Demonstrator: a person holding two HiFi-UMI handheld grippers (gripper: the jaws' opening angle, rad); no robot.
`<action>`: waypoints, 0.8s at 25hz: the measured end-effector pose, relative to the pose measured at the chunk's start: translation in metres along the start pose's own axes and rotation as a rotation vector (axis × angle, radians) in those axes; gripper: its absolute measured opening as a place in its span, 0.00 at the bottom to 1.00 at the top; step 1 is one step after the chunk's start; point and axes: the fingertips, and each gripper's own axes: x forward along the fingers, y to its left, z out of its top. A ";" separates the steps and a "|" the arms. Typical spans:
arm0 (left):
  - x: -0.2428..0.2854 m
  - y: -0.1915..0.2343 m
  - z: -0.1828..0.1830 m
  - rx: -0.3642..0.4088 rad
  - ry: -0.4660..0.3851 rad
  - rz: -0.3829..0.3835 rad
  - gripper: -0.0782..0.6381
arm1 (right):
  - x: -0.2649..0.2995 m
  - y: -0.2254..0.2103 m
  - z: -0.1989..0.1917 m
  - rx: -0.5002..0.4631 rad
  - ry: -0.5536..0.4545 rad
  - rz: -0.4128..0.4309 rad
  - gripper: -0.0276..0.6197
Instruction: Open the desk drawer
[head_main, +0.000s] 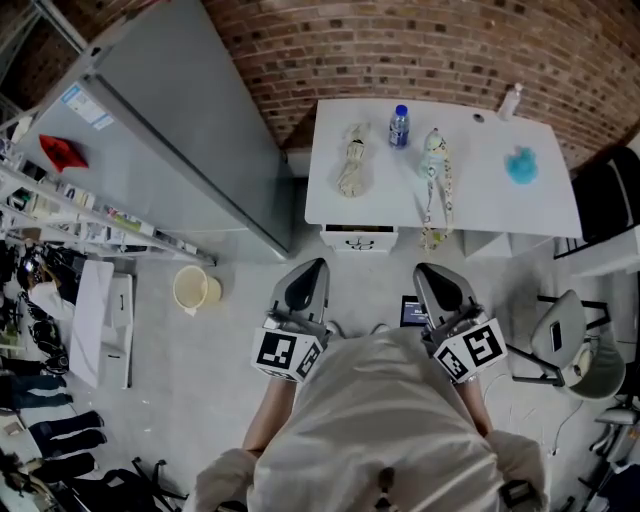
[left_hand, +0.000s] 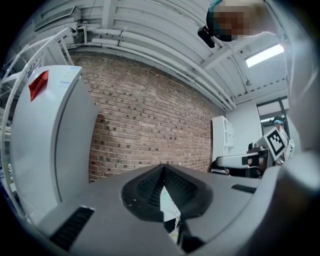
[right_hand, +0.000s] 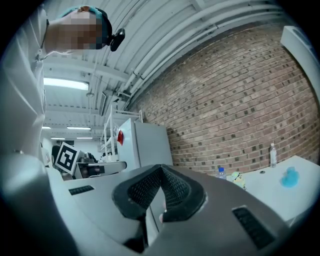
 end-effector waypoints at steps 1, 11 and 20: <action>0.001 -0.004 -0.001 -0.006 0.002 -0.005 0.12 | -0.002 0.000 -0.002 0.005 0.002 0.002 0.08; -0.004 -0.032 -0.023 -0.048 0.031 0.004 0.12 | -0.015 -0.008 -0.017 0.009 0.041 0.033 0.08; -0.014 -0.038 -0.026 -0.040 0.031 0.031 0.12 | -0.022 -0.010 -0.020 0.022 0.043 0.050 0.08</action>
